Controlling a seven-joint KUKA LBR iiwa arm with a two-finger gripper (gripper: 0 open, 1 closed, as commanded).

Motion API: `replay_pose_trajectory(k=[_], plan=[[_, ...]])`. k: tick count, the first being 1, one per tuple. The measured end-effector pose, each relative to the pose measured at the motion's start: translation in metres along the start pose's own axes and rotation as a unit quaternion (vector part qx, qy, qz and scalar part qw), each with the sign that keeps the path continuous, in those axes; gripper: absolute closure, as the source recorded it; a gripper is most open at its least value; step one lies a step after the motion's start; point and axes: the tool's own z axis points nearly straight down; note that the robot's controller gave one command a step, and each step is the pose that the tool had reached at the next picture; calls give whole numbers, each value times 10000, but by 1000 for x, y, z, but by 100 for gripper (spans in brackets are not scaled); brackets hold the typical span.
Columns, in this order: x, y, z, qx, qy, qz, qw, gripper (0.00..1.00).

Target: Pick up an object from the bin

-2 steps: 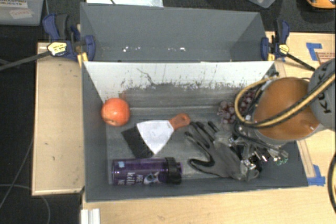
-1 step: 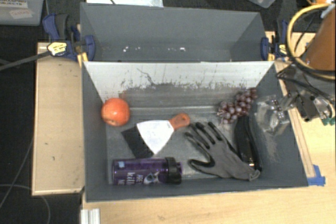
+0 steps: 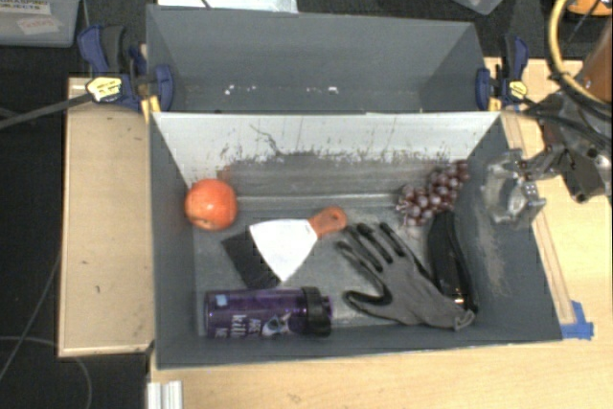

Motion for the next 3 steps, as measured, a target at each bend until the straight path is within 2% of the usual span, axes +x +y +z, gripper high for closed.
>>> replay_pose_trajectory(k=[1,2,3], plan=[[-8,32,105,1,-30,-355,9994,100],[-3,25,82,13,-64,8,10000,100],[3,7,190,-3,-37,384,9993,100]])
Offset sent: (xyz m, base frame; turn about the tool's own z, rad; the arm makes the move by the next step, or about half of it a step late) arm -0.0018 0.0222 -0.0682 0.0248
